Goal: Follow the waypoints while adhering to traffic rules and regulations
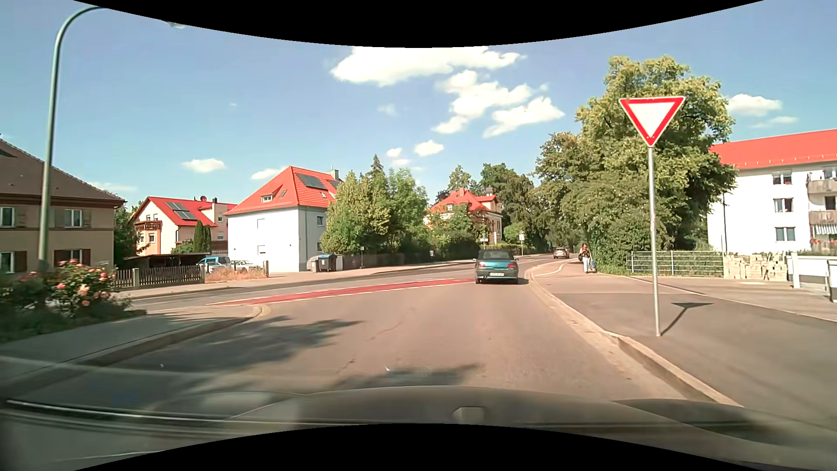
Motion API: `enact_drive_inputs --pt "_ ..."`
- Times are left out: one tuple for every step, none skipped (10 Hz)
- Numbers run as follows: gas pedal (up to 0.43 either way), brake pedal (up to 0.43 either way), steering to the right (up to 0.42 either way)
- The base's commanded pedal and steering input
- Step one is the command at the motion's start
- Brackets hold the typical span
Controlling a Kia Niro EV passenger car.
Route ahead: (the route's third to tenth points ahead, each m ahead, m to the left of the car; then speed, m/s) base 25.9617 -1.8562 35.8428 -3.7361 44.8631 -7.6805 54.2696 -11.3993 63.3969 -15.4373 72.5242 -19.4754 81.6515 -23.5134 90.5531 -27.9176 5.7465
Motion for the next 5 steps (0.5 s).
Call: enact_drive_inputs --pt "0.0 0.305 0.038" --pt "0.0 0.299 0.038" --pt "0.0 0.293 0.038" --pt "0.0 0.28 0.037" --pt "0.0 0.268 0.037"
